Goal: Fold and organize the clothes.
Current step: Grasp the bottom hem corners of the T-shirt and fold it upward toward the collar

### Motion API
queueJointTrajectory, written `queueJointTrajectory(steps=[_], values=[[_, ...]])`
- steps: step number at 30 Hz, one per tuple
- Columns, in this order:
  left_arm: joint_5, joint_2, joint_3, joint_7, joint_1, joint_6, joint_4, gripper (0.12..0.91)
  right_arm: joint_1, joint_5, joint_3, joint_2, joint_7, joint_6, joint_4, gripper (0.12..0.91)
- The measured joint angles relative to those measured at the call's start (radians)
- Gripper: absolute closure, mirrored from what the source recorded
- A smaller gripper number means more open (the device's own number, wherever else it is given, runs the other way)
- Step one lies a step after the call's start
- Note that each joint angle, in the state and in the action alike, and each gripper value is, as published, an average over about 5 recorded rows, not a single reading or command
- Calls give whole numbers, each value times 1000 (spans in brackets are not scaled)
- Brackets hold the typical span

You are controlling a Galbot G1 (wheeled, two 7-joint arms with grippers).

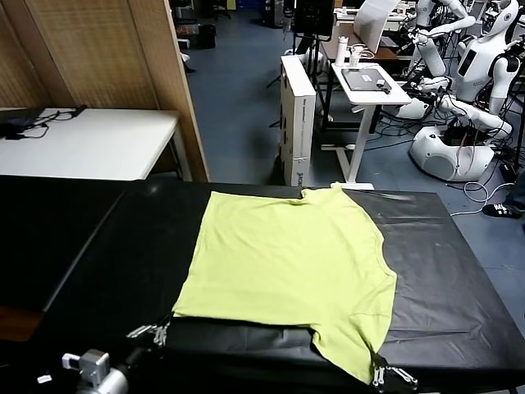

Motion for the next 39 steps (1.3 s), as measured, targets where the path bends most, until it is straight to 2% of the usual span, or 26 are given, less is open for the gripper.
queueJointTrajectory(steps=[5, 13, 24, 32, 39], values=[[-17, -12, -11, -5, 7, -13, -21, 884, 116, 16, -2, -8, -31, 5, -47, 885], [-20, -53, 22, 2, -107, -43, 24, 884, 344, 74, -13, -28, -29, -39, -166, 885], [-18, -78, 61, -16, -313, -44, 126, 884, 580, 113, -58, -35, -28, -71, -340, 885], [20, -71, 97, -22, -399, -33, 198, 884, 716, 123, -100, -68, -12, -96, -422, 885], [46, -56, 148, -32, -452, -26, 247, 884, 788, 123, -130, -74, -10, -107, -477, 885]])
